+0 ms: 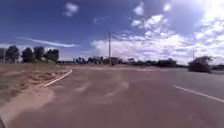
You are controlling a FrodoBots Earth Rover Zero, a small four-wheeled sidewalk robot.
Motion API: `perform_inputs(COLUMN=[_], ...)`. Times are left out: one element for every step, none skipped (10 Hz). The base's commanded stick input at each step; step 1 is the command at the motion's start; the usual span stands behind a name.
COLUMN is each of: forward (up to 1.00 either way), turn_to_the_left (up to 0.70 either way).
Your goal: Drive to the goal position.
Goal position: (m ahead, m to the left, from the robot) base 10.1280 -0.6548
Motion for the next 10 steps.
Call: perform_inputs(forward=[0.86,0.86,0.86,0.86,0.86,0.86,0.86,0.86,0.86,0.86], turn_to_the_left=[0.00,0.00,0.00,0.00,0.00,0.00,0.00,0.00,0.00,0.00])
